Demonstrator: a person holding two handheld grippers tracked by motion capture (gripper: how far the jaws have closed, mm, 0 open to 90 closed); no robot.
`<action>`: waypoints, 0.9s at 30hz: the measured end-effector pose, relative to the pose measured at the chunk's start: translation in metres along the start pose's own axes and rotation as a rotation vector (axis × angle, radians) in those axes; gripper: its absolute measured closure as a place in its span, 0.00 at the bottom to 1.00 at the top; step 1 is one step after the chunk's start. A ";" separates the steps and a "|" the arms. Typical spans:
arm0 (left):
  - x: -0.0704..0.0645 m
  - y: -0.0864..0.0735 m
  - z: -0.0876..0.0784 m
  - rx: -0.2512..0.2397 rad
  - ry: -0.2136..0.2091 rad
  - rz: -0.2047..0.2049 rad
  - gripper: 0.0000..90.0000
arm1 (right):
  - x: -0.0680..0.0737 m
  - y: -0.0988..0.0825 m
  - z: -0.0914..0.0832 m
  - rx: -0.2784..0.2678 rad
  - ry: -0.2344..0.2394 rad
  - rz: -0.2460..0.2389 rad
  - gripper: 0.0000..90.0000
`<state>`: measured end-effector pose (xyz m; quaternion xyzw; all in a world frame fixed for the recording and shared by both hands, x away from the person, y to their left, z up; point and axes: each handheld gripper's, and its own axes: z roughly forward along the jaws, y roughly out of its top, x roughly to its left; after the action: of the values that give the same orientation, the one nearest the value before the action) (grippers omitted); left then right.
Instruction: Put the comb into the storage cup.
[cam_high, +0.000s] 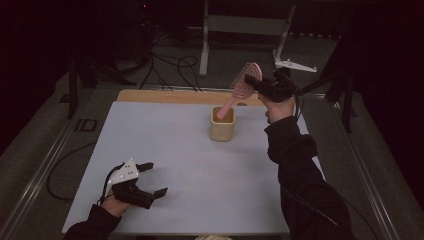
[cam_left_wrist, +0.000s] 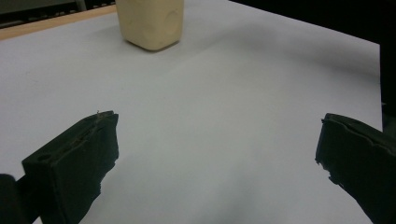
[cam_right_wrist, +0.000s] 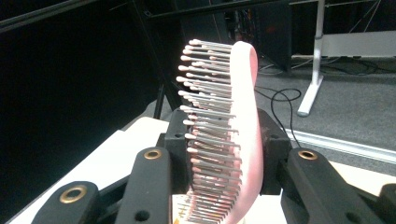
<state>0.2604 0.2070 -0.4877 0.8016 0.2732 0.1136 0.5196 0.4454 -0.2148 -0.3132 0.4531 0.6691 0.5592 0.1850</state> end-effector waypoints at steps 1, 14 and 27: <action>0.000 0.000 0.000 0.001 0.000 0.001 0.00 | -0.001 -0.001 0.001 0.001 -0.002 0.001 0.72; 0.000 0.000 0.000 -0.005 -0.004 0.003 0.00 | -0.006 -0.016 0.011 0.016 0.001 0.020 0.72; 0.000 0.000 -0.001 -0.009 -0.008 0.008 0.00 | -0.008 -0.027 0.020 0.033 0.001 0.033 0.72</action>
<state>0.2600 0.2074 -0.4876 0.8007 0.2676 0.1137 0.5237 0.4537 -0.2090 -0.3463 0.4668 0.6708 0.5513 0.1679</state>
